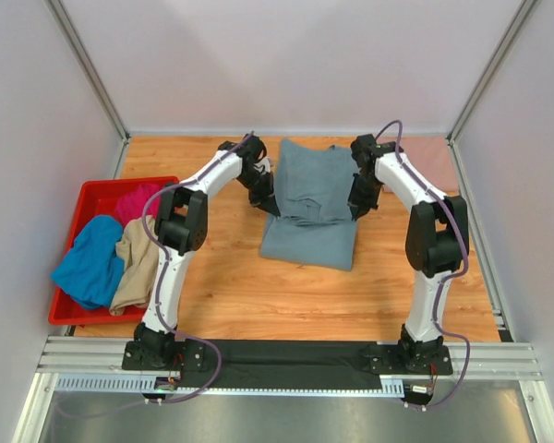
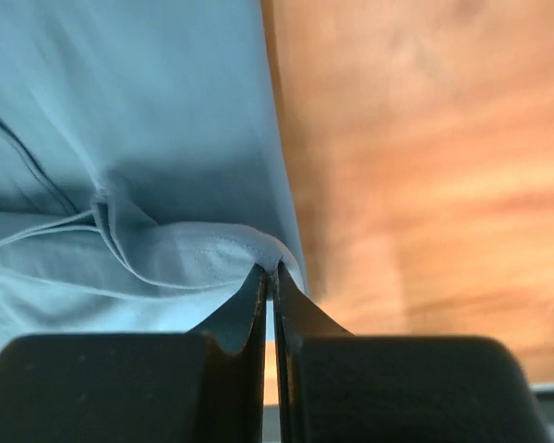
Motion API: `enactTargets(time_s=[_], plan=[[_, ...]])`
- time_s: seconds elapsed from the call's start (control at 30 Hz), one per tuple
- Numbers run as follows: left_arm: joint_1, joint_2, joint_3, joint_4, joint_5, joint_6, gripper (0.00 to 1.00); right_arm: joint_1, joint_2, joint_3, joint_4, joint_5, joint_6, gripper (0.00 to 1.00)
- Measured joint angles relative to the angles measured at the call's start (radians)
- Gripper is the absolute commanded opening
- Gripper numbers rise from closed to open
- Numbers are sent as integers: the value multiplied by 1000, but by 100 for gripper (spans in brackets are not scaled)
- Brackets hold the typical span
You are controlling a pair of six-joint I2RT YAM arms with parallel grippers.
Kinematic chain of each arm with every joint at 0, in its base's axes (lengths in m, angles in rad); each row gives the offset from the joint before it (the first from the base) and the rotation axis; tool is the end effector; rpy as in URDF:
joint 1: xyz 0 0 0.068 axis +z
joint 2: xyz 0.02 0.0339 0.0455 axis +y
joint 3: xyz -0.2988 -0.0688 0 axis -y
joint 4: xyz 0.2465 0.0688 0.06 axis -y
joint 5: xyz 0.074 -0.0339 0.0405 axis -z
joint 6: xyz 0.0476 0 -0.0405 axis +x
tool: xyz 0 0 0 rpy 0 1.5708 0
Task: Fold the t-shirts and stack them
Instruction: Fold the tshirt
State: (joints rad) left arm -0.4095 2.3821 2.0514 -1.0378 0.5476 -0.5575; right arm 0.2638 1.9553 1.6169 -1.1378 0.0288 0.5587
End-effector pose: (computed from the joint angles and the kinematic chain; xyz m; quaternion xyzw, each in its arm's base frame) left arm 0.4601 -0.2267 0.1836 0.0436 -0.9572 0.2834 0.0390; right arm 0.3827 0.1019 0.2442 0.1474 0.9878 0.0057 0.0491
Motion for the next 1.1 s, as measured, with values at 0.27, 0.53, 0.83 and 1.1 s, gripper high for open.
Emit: enactTargets(time_s=[0.27, 0.53, 0.83, 1.1], plan=[[117, 47, 25, 225, 109, -182, 0, -116, 245, 401, -59, -73, -128, 0], [117, 87, 26, 359, 140, -269, 0, -124, 285, 427, -52, -120, -150, 0], [119, 103, 26, 409, 124, -309, 0, -163, 345, 467, -14, -167, -148, 0], [127, 105, 34, 422, 91, -333, 31, -180, 410, 543, 23, -224, -134, 27]])
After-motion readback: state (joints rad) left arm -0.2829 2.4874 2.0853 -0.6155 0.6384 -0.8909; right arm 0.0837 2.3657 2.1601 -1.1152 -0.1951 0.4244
